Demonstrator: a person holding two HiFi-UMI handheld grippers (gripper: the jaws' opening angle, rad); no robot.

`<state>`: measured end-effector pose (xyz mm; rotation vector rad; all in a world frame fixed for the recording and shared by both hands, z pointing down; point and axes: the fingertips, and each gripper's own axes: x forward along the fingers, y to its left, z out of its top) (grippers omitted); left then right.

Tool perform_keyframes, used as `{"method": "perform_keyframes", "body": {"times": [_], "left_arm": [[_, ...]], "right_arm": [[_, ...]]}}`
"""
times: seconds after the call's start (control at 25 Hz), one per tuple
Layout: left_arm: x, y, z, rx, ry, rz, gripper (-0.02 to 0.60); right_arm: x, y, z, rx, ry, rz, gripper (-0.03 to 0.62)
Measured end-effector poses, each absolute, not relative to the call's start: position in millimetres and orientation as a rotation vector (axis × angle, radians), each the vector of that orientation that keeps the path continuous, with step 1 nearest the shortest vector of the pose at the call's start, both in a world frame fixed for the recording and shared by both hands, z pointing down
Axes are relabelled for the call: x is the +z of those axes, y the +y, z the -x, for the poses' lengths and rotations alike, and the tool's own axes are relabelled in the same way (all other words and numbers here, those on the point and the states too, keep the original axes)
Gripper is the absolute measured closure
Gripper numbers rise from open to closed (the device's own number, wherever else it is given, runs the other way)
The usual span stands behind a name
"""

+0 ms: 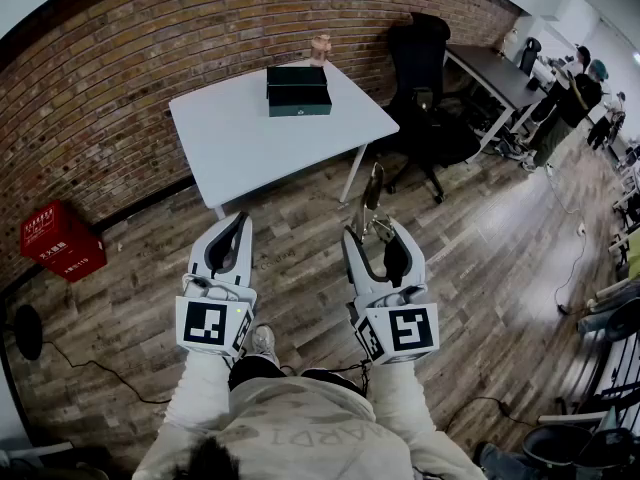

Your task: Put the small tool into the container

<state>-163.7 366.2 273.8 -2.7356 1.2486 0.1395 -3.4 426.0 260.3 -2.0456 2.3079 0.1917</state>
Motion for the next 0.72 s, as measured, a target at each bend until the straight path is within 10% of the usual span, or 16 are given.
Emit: {"method": "perform_keyframes", "body": {"times": [0.72], "left_arm": [[273.1, 325.3, 163.0, 0.151, 1.239, 2.741, 0.575]], "right_arm": [[267.2, 392.3, -3.2, 0.127, 2.25, 2.054, 0.353]]}}
